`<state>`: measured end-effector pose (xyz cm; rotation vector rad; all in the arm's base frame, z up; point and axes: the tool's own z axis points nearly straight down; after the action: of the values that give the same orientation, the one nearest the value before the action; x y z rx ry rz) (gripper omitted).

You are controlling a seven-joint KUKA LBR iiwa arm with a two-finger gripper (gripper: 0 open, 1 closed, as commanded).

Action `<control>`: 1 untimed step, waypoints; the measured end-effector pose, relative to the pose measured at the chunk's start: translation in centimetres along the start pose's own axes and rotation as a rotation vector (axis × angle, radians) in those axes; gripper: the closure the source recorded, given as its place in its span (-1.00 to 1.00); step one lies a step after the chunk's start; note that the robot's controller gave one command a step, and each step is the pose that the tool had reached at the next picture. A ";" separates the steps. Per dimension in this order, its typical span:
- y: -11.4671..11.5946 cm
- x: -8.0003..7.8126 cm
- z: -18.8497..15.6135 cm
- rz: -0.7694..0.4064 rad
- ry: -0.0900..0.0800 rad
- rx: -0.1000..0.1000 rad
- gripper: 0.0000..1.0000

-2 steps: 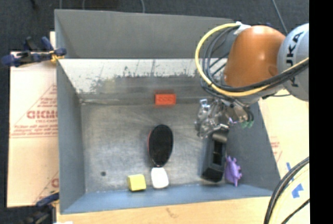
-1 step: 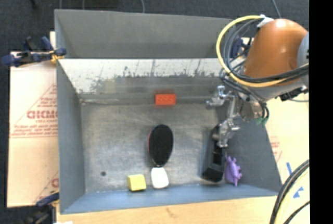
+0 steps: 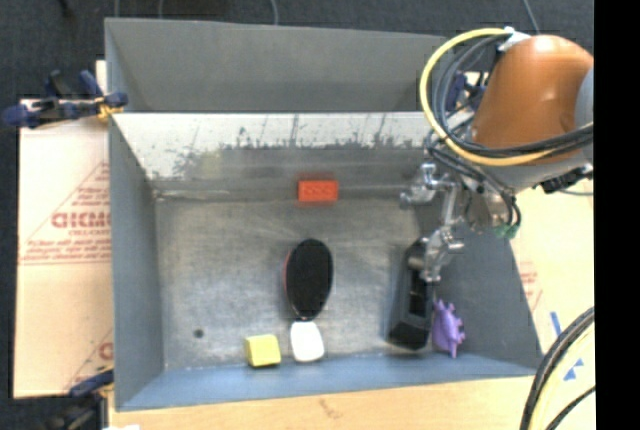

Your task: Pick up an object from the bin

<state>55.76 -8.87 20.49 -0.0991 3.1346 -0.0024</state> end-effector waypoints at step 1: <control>-2.4 5.1 2.8 -0.067 -0.001 0.000 -1.00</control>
Offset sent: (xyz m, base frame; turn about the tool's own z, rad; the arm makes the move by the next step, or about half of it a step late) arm 0.0282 -0.0594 -0.0847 -0.1347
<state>50.84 -11.58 17.64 -0.2037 3.1283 -0.0024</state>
